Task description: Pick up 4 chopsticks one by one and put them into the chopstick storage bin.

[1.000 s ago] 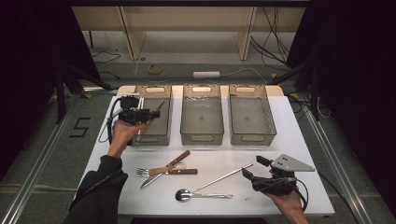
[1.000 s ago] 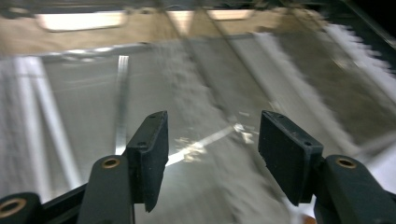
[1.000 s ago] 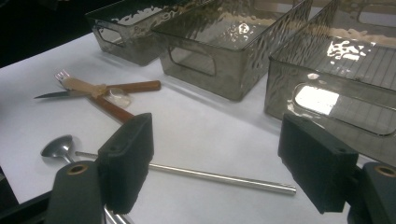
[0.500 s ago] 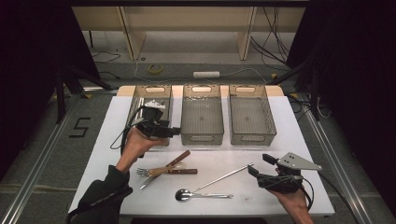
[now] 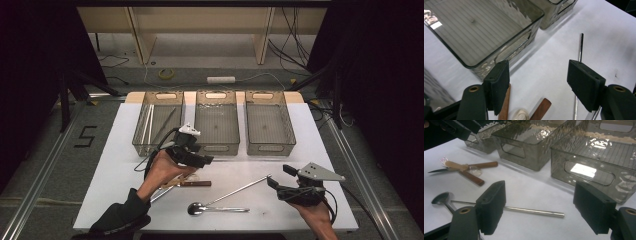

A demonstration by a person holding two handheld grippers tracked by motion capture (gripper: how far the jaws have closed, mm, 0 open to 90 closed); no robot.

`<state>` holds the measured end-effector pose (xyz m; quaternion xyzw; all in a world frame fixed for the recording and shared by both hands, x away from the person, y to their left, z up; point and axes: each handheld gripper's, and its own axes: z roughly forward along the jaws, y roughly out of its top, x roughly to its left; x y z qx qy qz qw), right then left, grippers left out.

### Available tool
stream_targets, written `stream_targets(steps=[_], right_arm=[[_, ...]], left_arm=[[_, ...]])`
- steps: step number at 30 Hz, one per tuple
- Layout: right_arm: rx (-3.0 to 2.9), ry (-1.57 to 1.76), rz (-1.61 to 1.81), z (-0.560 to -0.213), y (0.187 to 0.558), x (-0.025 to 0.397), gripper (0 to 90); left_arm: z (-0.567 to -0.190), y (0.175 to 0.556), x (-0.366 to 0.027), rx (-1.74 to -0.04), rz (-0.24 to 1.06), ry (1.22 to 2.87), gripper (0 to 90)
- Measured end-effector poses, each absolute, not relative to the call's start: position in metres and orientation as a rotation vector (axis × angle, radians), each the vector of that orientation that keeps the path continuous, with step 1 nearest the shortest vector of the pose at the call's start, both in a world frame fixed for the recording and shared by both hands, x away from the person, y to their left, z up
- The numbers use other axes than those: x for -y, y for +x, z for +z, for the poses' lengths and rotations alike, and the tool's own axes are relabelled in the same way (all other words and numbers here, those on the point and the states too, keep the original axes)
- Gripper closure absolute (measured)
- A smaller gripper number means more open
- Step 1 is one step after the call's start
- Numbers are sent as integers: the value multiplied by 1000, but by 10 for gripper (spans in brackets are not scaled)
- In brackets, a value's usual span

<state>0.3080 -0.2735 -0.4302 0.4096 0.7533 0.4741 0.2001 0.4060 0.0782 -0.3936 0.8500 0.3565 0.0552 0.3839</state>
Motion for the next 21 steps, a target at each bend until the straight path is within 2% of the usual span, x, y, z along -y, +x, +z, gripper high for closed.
stream_targets(steps=[21], right_arm=[[-2211,1089,1260,-433,314,276,272]], left_arm=[[-420,380,-42,-817,127,2256,361]])
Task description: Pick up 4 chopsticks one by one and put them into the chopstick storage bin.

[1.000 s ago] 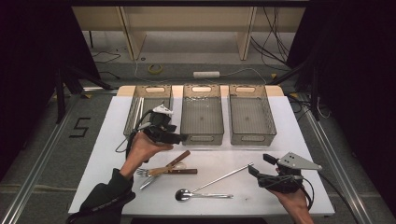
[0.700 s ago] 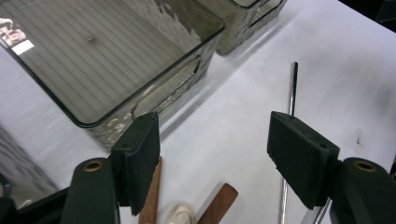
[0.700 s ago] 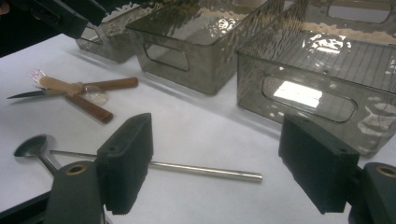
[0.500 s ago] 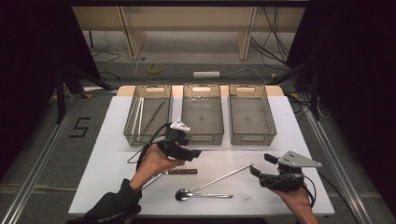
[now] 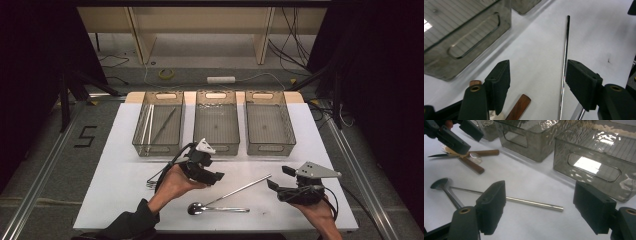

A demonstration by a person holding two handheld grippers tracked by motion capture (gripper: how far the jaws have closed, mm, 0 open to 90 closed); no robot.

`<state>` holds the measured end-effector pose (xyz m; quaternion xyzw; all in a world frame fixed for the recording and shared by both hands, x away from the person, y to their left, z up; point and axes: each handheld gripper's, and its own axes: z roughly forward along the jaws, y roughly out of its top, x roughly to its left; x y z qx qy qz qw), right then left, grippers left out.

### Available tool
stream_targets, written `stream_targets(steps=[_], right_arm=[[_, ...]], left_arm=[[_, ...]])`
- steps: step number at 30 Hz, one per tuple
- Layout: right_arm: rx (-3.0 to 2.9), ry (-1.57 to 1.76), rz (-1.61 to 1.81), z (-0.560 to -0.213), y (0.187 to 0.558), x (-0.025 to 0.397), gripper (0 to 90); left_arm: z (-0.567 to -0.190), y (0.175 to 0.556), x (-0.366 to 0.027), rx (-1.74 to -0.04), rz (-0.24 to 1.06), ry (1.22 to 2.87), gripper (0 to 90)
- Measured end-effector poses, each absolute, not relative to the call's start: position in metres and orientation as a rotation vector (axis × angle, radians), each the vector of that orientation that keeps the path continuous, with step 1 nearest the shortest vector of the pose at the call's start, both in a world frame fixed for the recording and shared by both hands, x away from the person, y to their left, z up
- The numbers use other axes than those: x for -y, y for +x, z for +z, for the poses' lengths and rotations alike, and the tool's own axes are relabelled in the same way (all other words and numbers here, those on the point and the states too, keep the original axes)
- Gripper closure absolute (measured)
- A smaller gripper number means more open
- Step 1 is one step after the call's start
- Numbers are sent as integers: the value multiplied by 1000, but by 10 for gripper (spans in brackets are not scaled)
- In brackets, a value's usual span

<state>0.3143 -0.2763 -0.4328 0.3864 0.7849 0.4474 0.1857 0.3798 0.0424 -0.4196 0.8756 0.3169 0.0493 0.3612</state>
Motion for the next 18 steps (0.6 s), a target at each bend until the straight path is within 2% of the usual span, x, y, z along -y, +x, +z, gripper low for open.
stream_targets(steps=[13,18], right_arm=[[-2216,1099,1255,-434,315,276,272],[-2219,1096,1255,-434,315,277,272]], left_arm=[[-437,375,-7,-742,94,2329,413],[-443,372,5,-705,74,2368,468]])
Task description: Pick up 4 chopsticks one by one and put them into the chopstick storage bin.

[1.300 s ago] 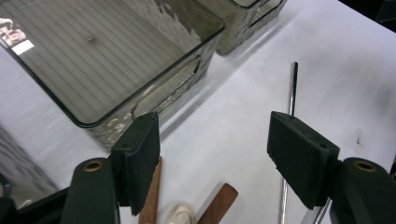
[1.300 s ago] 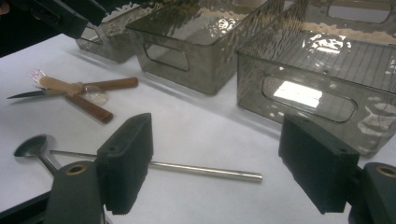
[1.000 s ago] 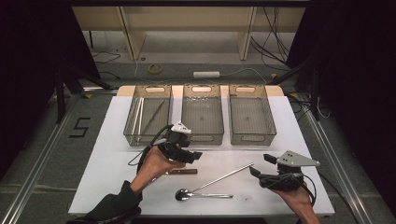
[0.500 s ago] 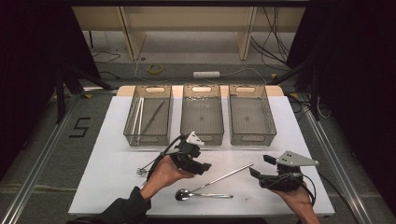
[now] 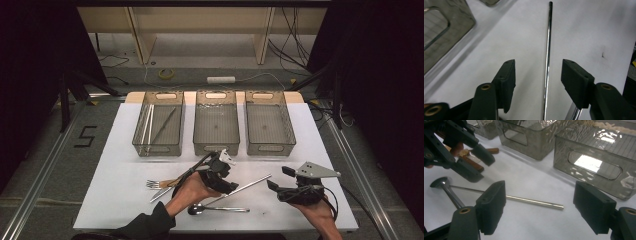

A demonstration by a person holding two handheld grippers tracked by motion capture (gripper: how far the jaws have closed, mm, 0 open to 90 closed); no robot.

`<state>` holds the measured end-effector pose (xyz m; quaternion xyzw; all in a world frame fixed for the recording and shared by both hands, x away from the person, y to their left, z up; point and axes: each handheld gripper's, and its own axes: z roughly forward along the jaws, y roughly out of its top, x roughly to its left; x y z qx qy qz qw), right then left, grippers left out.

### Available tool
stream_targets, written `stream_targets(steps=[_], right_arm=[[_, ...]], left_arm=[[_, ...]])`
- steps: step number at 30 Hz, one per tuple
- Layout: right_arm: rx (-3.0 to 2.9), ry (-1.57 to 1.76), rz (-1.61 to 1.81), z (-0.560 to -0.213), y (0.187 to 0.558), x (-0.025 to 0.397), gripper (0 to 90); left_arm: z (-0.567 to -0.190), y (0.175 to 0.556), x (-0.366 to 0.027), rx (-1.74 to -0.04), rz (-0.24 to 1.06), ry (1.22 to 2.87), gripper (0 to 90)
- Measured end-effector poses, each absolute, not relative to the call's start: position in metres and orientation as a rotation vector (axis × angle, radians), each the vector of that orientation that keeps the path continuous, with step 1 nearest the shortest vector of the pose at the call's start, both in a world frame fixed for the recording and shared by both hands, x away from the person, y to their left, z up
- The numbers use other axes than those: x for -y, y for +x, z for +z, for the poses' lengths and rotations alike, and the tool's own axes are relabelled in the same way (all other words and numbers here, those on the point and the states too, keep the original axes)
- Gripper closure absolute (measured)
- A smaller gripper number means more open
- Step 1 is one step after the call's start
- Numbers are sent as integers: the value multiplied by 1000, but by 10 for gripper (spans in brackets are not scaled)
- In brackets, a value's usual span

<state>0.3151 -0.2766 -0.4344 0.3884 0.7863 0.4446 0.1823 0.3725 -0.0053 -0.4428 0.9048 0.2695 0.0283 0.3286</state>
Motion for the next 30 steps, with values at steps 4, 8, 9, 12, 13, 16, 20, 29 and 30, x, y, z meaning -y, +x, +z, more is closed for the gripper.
stream_targets(steps=[4,8,9,12,13,16,20,29,30], right_arm=[[-2218,1100,1255,-434,315,277,271],[-2218,1102,1255,-434,315,277,271],[-2220,1098,1252,-434,315,277,272],[-2218,1099,1256,-434,316,277,271],[-2220,1100,1252,-434,316,277,271],[-2218,1102,1255,-434,315,277,271],[-2221,1102,1252,-435,315,277,272],[-2224,1101,1252,-435,315,277,271],[-2224,1095,1254,-435,316,277,272]], left_arm=[[-448,374,9,-710,54,2373,512],[-453,374,14,-691,49,2398,538],[-454,374,16,-684,46,2403,543],[-457,373,23,-665,44,2427,582],[-457,373,25,-657,41,2438,592],[-459,373,30,-638,37,2457,637],[-462,374,31,-641,40,2472,680],[-469,372,35,-625,50,2497,752],[-470,371,36,-618,57,2506,760]])
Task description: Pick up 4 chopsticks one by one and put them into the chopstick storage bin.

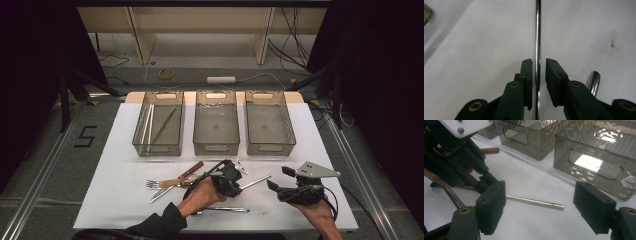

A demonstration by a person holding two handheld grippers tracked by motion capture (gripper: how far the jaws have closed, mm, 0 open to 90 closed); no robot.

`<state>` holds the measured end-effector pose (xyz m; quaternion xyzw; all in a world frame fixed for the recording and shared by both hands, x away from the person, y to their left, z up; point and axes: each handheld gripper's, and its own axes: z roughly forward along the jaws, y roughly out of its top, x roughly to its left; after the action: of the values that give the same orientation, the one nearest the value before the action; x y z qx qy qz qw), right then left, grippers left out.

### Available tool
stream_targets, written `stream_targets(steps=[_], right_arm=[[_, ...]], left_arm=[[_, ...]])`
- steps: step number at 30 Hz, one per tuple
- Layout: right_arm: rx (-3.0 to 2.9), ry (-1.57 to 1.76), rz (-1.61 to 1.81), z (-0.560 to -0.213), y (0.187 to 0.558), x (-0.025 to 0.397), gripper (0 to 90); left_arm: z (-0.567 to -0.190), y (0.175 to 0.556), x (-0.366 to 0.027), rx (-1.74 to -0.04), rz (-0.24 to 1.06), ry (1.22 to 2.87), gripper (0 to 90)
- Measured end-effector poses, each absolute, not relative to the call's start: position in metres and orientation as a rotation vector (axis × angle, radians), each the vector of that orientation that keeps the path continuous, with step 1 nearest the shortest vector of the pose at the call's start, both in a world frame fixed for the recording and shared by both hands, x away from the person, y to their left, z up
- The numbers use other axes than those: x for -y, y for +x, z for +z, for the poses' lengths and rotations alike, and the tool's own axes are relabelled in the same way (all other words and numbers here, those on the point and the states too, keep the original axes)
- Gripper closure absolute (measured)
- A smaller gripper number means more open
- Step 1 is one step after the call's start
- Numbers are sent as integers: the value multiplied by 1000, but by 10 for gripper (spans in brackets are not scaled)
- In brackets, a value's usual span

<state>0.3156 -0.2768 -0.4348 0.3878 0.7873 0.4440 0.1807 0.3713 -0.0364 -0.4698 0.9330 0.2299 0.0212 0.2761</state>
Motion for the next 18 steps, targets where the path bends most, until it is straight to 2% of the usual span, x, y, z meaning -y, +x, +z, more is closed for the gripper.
stream_targets(steps=[18], right_arm=[[-2223,1098,1255,-434,315,277,272]], left_arm=[[-470,364,45,-608,157,2528,849]])
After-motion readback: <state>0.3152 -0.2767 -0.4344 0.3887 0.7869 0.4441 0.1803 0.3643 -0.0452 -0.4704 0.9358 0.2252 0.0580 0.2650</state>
